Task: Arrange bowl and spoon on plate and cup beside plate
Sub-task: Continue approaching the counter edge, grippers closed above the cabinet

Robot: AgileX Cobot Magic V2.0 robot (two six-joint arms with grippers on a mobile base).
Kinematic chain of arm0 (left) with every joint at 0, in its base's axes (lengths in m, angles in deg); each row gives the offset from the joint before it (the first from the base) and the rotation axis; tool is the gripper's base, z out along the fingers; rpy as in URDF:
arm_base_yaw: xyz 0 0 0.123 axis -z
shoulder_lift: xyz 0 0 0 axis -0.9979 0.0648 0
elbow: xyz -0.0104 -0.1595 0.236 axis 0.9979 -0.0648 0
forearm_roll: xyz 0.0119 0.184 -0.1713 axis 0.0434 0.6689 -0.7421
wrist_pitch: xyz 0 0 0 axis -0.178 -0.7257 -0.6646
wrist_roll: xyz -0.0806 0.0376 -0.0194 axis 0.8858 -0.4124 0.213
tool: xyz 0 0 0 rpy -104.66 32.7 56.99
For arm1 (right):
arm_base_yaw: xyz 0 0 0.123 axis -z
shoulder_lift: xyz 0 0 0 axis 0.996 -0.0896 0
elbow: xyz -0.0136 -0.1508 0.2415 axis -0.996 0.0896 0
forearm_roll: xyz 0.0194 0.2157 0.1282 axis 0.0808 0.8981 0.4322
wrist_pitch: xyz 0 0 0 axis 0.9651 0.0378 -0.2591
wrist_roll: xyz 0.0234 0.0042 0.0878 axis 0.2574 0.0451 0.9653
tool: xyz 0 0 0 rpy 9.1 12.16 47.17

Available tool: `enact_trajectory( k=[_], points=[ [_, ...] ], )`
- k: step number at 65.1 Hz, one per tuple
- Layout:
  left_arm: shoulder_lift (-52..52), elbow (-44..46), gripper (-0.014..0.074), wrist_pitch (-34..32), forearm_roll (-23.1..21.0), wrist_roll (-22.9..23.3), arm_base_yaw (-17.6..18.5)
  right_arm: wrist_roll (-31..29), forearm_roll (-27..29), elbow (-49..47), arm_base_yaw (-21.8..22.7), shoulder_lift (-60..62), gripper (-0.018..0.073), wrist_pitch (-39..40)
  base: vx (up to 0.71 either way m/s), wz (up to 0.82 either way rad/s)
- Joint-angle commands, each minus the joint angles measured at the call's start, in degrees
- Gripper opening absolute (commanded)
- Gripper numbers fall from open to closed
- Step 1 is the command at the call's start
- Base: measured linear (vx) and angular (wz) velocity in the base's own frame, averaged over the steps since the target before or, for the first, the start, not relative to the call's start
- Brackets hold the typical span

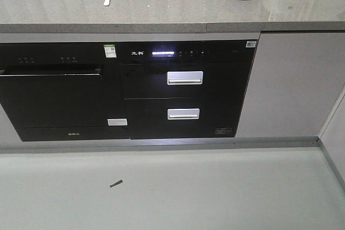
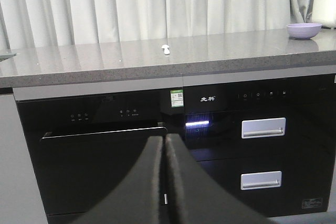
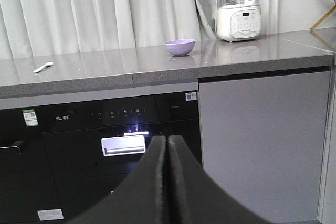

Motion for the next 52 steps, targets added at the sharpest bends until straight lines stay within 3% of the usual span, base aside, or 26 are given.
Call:
enact_trajectory(
  k=[1,52],
  points=[
    [-1.0,-1.8,-0.0006,-3.9,-0.1,0.5,-0.1,-0.3,-0.6,0.8,0.4,0.8,-0.0002,4.2,0.05,0.0],
    [-1.0,-1.8,-0.0006,-3.9,-0.1,0.5,-0.1,-0.3,-0.6,0.8,0.4,0.8,-0.0002,4.2,0.04,0.0]
  ],
)
